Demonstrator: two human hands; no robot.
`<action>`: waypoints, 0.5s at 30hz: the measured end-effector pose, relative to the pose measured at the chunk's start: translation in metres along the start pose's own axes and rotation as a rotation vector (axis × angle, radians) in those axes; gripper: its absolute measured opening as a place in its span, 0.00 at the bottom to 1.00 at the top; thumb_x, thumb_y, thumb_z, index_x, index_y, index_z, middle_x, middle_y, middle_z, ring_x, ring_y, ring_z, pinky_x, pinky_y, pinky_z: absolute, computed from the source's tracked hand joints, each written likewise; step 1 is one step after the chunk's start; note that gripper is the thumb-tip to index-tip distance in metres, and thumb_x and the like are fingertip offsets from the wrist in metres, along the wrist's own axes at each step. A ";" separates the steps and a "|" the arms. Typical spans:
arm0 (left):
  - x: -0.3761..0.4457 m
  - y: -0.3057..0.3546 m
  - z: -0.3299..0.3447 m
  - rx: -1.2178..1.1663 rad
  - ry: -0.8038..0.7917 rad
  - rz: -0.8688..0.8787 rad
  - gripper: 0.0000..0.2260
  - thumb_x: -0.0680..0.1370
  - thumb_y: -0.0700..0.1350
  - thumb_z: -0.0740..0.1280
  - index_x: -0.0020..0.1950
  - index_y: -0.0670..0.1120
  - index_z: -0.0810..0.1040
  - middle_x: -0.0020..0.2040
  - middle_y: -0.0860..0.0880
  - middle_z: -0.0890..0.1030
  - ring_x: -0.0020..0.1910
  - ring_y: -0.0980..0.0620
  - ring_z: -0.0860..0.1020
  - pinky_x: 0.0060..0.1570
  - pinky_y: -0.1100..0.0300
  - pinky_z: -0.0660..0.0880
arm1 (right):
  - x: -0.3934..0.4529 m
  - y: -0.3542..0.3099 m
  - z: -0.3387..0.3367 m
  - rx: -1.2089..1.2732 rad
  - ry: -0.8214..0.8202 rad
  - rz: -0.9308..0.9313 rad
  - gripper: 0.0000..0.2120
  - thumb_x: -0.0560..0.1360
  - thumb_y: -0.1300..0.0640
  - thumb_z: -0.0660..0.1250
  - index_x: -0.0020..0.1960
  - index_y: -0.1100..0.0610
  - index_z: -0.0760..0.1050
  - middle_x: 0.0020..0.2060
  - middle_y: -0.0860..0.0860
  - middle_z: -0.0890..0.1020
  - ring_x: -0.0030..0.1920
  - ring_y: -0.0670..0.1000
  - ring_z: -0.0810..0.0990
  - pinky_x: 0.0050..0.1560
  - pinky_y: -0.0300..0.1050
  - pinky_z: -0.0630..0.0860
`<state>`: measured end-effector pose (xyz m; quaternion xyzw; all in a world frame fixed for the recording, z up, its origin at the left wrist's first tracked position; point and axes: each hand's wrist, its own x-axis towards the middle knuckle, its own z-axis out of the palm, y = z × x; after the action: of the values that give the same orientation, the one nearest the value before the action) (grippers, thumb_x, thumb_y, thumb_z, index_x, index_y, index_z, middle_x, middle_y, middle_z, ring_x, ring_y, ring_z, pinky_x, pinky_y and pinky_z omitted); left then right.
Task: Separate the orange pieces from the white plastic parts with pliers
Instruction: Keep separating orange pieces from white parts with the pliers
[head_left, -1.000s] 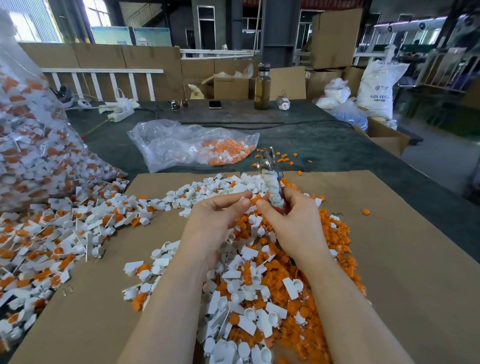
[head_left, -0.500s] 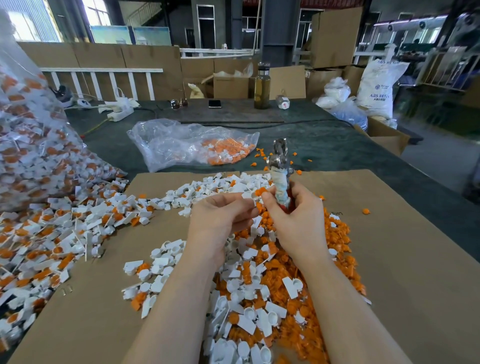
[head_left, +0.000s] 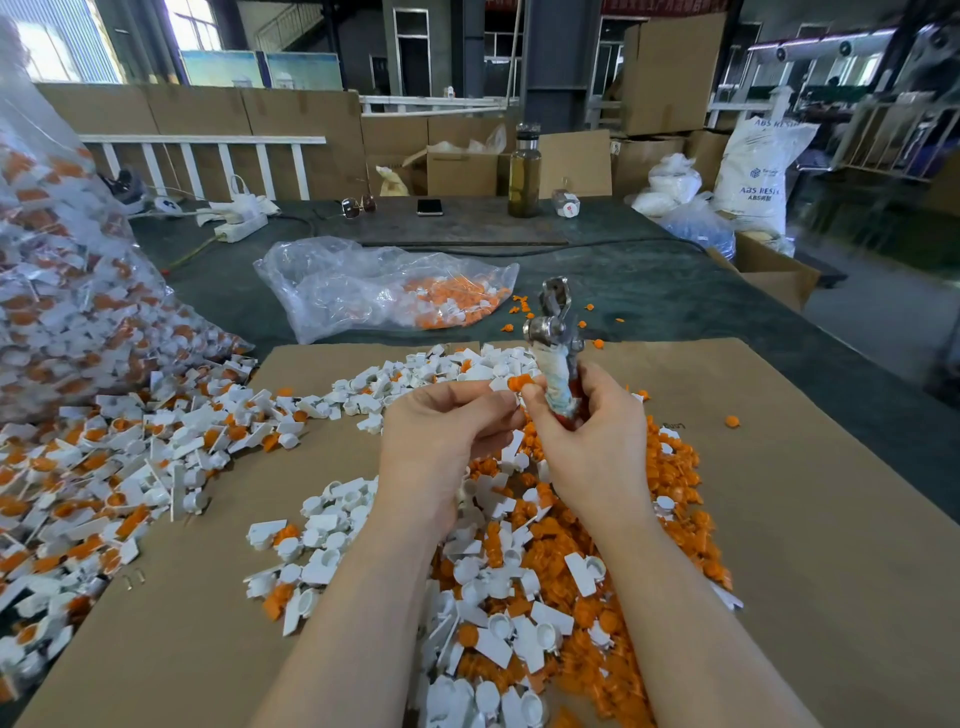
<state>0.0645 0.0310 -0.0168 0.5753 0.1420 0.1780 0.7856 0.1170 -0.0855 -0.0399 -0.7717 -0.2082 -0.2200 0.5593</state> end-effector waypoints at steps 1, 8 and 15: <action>0.000 0.000 0.000 0.019 0.005 0.020 0.05 0.72 0.35 0.75 0.38 0.43 0.84 0.37 0.41 0.86 0.37 0.48 0.85 0.37 0.62 0.81 | 0.000 0.000 0.000 -0.003 0.003 -0.007 0.05 0.75 0.53 0.71 0.46 0.53 0.76 0.34 0.44 0.77 0.35 0.44 0.76 0.32 0.32 0.70; 0.000 -0.002 0.002 0.154 0.035 0.132 0.05 0.73 0.36 0.75 0.39 0.44 0.85 0.36 0.43 0.85 0.38 0.46 0.86 0.37 0.62 0.81 | 0.000 -0.001 0.000 -0.041 0.016 -0.028 0.06 0.75 0.53 0.71 0.45 0.53 0.75 0.33 0.42 0.77 0.37 0.44 0.76 0.32 0.32 0.70; 0.001 -0.002 0.001 0.156 0.031 0.142 0.05 0.72 0.36 0.75 0.39 0.44 0.85 0.35 0.43 0.85 0.39 0.43 0.85 0.39 0.58 0.83 | -0.001 -0.001 0.000 -0.057 0.029 -0.067 0.06 0.75 0.55 0.71 0.43 0.54 0.75 0.32 0.43 0.76 0.34 0.45 0.74 0.31 0.32 0.68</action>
<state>0.0660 0.0296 -0.0185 0.6406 0.1266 0.2305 0.7215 0.1160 -0.0858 -0.0396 -0.7765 -0.2193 -0.2558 0.5324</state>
